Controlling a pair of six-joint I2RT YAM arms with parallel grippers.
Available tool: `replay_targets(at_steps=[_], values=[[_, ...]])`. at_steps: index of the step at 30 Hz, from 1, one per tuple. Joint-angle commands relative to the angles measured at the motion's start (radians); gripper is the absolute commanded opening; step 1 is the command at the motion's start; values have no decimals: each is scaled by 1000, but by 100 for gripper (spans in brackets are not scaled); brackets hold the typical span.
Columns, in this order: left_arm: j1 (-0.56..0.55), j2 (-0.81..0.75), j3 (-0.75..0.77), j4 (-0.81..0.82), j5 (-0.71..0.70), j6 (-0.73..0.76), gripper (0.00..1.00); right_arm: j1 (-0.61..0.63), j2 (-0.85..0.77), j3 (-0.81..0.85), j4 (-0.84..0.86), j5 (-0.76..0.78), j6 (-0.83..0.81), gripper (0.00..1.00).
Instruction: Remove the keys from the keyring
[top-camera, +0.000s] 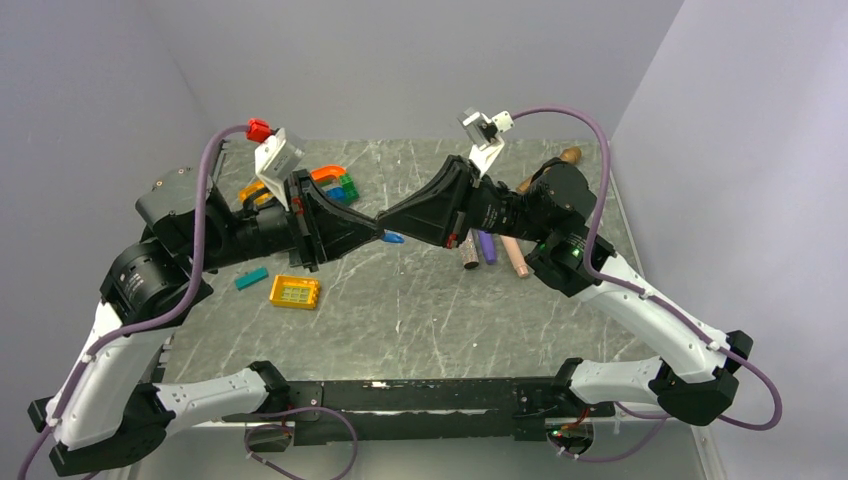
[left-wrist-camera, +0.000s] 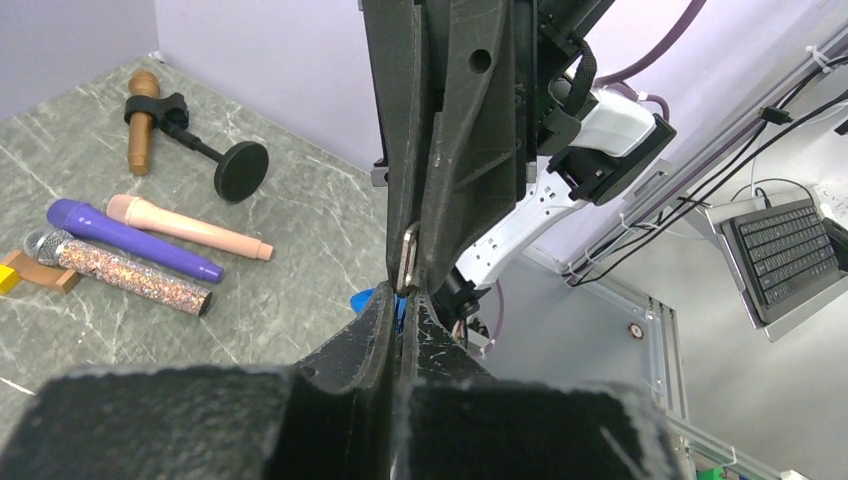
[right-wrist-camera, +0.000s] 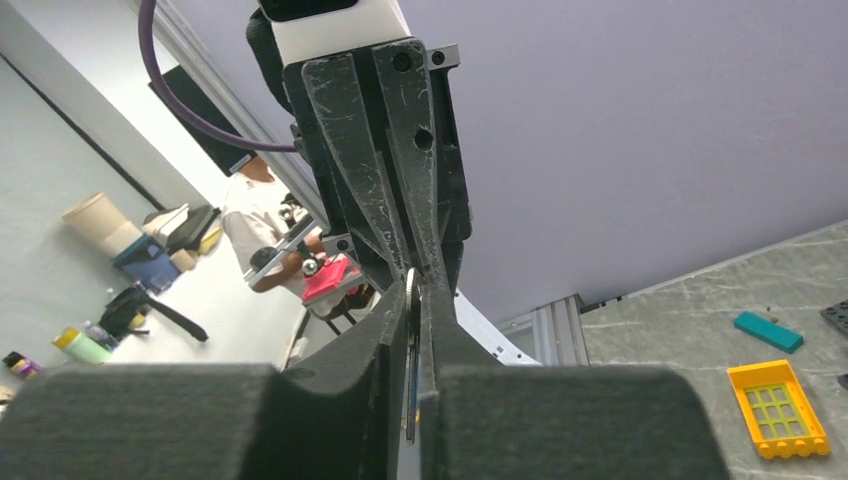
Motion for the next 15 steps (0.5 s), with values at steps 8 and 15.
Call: replay_targets(at_steps=[8,15], values=[[5,-68,12,79,-22,-6,0,0,-20,3,-7,-3,-3,0],[5,-71,46,35,-7,18,10,-1,-35,-7,-21,11,-19,0]])
